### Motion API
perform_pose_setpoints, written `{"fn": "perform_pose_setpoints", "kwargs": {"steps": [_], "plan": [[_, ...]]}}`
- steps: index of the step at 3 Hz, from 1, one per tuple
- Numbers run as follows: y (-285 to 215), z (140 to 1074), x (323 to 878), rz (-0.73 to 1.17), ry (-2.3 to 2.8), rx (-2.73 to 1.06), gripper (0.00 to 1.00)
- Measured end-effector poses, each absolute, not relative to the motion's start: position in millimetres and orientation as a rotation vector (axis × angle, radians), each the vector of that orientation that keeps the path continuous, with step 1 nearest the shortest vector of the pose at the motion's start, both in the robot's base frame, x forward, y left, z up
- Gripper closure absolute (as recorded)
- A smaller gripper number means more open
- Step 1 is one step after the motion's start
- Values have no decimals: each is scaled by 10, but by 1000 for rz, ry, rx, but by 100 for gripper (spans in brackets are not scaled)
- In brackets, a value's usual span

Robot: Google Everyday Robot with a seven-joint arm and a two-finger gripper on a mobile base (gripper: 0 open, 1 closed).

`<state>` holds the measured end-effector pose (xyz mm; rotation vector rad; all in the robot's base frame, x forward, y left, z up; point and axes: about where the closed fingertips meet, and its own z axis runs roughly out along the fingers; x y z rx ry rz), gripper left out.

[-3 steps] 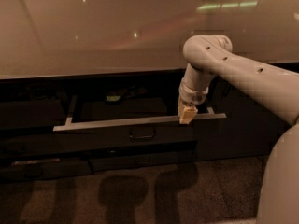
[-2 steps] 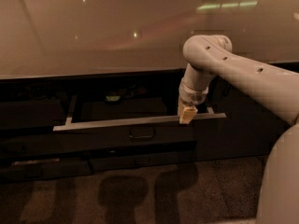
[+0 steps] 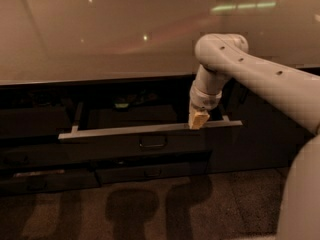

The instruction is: Open top drawer

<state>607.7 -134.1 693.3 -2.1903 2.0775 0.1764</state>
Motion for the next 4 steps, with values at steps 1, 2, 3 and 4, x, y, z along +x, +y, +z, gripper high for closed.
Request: {"fn": "perform_pose_setpoints", "kwargs": {"steps": [1,2,3,4], "plan": [[-1233,7401,5981,89,2036,-2161,100],[-1216,7831,5930,7,1996,-2141,100],[-1216,7831,5930,7,1996,-2141,100],[-1191,7831,5929,-137,1993,-2152,100]]}}
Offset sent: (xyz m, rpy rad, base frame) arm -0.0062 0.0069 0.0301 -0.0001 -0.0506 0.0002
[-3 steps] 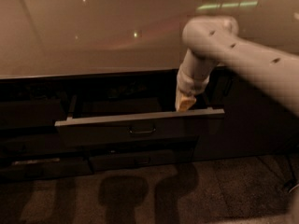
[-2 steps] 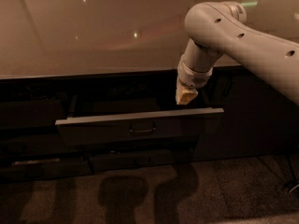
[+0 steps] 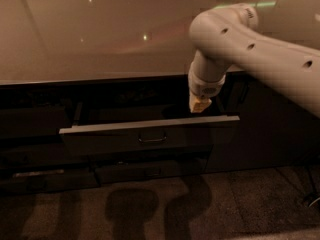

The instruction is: Open top drawer

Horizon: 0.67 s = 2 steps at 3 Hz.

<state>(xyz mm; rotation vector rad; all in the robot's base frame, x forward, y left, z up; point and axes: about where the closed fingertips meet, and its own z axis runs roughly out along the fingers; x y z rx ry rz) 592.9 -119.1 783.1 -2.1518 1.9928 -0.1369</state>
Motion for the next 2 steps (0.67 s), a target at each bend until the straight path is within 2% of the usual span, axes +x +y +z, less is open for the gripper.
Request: {"fn": "perform_pose_setpoints", "kwargs": {"steps": [1,2], "plan": [[-843,8126,5883,-461,1883,-2091,100],[-687,8090,5780,-684,1785,-2060,100]]}}
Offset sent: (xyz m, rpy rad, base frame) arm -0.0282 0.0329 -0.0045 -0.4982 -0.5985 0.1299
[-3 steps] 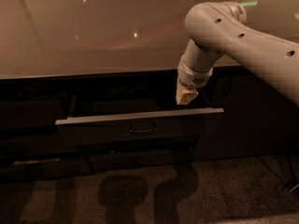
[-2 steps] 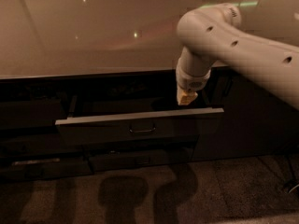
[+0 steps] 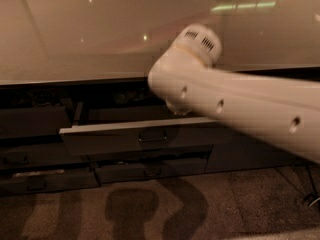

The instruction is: Open top drawer

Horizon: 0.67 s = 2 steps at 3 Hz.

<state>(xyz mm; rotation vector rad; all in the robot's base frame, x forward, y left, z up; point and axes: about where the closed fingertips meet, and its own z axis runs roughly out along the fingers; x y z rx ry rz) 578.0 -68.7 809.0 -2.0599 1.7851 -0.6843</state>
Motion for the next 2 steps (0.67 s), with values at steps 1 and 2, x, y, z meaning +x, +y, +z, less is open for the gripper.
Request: {"fn": "perform_pose_setpoints", "kwargs": {"steps": [1,2], "plan": [[-913,7851,5711,-775,1806,-2091,100],[-913,7851,5711,-775,1806,-2091,100]]}}
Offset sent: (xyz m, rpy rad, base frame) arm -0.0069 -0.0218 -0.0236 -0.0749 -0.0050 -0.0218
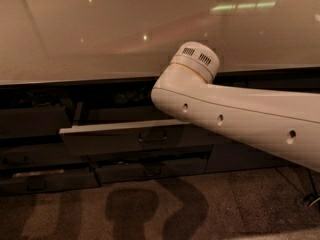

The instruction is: Open top drawer

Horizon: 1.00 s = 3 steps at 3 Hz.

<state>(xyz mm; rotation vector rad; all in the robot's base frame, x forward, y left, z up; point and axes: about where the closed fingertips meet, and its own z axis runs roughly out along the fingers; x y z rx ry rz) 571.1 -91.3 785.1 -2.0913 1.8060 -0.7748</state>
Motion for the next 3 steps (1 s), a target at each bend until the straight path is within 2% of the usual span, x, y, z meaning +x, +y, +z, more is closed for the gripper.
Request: {"fn": "perform_pose_setpoints", "kwargs": {"steps": [1,3], "plan": [[-944,7861,5725,-689,1765,-2093,100],[-871,7838,5674,-652,1704,-2152,100]]}}
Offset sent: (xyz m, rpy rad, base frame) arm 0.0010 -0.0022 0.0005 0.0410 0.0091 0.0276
